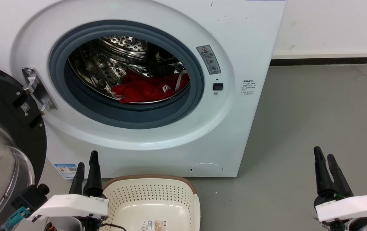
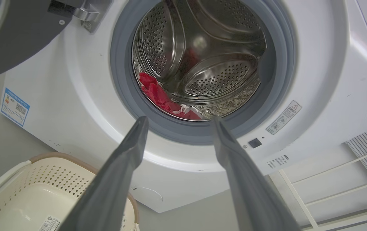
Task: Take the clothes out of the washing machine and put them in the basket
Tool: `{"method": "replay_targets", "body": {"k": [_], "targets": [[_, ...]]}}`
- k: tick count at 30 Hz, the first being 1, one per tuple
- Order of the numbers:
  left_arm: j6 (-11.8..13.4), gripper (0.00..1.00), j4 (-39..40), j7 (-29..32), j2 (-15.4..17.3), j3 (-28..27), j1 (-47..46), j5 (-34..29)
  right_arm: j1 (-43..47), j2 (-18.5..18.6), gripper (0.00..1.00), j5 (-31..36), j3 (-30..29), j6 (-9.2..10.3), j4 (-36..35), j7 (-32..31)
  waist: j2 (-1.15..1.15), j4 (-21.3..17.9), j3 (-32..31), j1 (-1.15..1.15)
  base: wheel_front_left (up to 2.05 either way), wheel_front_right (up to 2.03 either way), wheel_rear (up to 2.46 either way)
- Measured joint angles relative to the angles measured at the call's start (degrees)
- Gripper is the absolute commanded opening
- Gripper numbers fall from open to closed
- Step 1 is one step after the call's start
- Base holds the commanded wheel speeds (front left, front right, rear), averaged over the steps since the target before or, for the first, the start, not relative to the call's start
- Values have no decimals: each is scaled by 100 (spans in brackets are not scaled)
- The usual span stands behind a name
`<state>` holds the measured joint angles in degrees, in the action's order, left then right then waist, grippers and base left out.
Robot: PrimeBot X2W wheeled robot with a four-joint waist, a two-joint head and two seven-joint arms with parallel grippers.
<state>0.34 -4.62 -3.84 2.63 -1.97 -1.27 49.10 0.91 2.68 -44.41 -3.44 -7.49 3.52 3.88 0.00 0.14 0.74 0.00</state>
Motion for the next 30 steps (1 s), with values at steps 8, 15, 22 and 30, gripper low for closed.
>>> {"method": "replay_targets", "body": {"k": [8,15,22,30], "targets": [[77,100,100,-147,2,80,60,-601,68,1,100,749,76,0,-196,141,0,7,7,0,0,0,0],[129,100,174,-269,3,140,107,-1098,148,1,100,1306,118,0,-332,266,0,14,12,0,0,0,0],[171,100,245,-389,5,180,148,-1544,205,2,100,1851,137,0,-449,375,0,23,8,0,0,0,0],[187,100,328,-500,8,226,222,-1980,303,2,100,2376,155,-1,-566,492,0,29,1,0,0,0,0]]}}
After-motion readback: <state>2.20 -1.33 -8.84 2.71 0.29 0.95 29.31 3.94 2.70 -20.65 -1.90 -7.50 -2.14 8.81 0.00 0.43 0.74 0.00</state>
